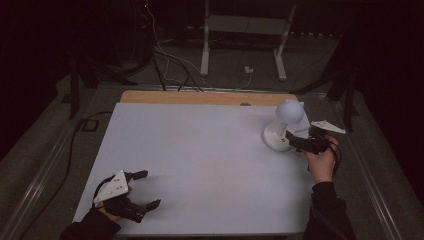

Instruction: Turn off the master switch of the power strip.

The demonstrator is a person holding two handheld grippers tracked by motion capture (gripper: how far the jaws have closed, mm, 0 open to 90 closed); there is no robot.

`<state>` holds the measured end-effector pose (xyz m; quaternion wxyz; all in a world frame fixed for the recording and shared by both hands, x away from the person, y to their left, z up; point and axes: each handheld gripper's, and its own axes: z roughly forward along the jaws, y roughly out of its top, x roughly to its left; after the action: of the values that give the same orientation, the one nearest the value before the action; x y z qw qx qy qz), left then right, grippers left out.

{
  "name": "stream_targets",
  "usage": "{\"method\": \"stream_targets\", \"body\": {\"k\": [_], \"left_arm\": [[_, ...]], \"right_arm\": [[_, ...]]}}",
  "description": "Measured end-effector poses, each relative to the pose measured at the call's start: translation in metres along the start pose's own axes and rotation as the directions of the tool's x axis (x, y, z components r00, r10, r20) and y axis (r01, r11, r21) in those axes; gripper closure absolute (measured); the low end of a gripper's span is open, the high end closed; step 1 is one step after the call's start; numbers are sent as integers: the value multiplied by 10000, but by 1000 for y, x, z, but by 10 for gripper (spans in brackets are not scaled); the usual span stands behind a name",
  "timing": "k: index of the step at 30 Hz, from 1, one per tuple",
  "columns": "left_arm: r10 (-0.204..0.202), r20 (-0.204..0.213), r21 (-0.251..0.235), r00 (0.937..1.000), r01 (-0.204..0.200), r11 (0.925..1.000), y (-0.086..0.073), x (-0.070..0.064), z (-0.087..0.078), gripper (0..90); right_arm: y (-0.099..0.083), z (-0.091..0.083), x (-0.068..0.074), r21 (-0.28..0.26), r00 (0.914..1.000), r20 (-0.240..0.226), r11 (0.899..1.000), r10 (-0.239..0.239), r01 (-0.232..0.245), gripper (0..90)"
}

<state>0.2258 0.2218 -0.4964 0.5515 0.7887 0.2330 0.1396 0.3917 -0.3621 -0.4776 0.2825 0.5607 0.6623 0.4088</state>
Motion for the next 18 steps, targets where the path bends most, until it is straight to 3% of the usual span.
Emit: {"method": "stream_targets", "body": {"k": [6,7,11,16,17,18], "left_arm": [[1,-63,10,10000,-1,10000,0,0,0,4],[-9,-65,4,10000,9,10000,0,0,0,4],[-22,-61,13,10000,22,10000,0,0,0,4],[-11,-54,32,10000,12,10000,0,0,0,4],[-11,-54,32,10000,12,10000,0,0,0,4],[-15,-51,26,10000,15,10000,0,0,0,4]], "right_arm": [[-2,7,-4,145,9986,356,9991,391,-397,60],[-1,6,-5,199,9978,383,9983,543,-551,146],[-1,6,-6,88,9964,455,9974,710,-715,198],[1,5,-3,187,9936,687,9957,897,-911,363],[1,5,-3,187,9936,687,9957,897,-911,363],[1,5,-2,216,9929,779,9955,903,-923,440]]}}
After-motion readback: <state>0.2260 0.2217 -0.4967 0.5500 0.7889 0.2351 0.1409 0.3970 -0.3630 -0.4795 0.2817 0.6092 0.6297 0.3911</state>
